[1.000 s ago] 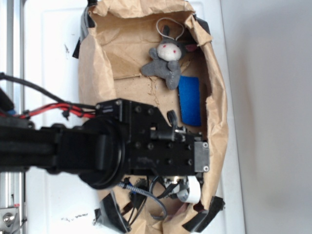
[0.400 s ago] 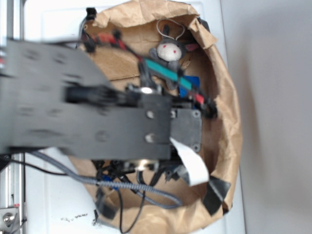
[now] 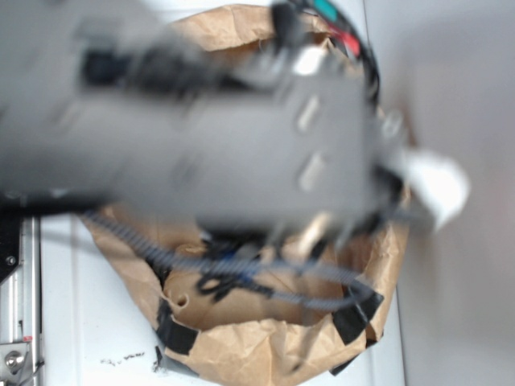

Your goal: Grab the wood chip.

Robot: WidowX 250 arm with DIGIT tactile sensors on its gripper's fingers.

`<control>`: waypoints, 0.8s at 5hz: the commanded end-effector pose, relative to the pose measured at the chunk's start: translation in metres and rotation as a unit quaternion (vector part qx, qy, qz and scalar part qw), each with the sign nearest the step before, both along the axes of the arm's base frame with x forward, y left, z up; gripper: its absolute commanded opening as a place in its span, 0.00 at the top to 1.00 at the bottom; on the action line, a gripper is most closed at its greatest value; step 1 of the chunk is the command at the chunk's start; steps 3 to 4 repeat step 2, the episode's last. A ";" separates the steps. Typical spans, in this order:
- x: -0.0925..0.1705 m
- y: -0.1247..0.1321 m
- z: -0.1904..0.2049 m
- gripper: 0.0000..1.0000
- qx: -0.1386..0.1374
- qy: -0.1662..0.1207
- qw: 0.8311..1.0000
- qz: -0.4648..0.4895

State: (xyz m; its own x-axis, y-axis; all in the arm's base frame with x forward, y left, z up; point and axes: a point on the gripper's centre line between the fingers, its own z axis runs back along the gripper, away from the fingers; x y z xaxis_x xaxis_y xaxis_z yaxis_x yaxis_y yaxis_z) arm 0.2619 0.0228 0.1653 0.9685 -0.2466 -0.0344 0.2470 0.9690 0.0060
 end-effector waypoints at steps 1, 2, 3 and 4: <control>-0.007 -0.002 0.046 1.00 -0.065 -0.112 0.988 0.086; -0.014 -0.001 0.050 1.00 -0.078 -0.122 0.986 0.077; -0.014 -0.001 0.050 1.00 -0.078 -0.122 0.986 0.077; -0.014 -0.001 0.050 1.00 -0.078 -0.122 0.986 0.077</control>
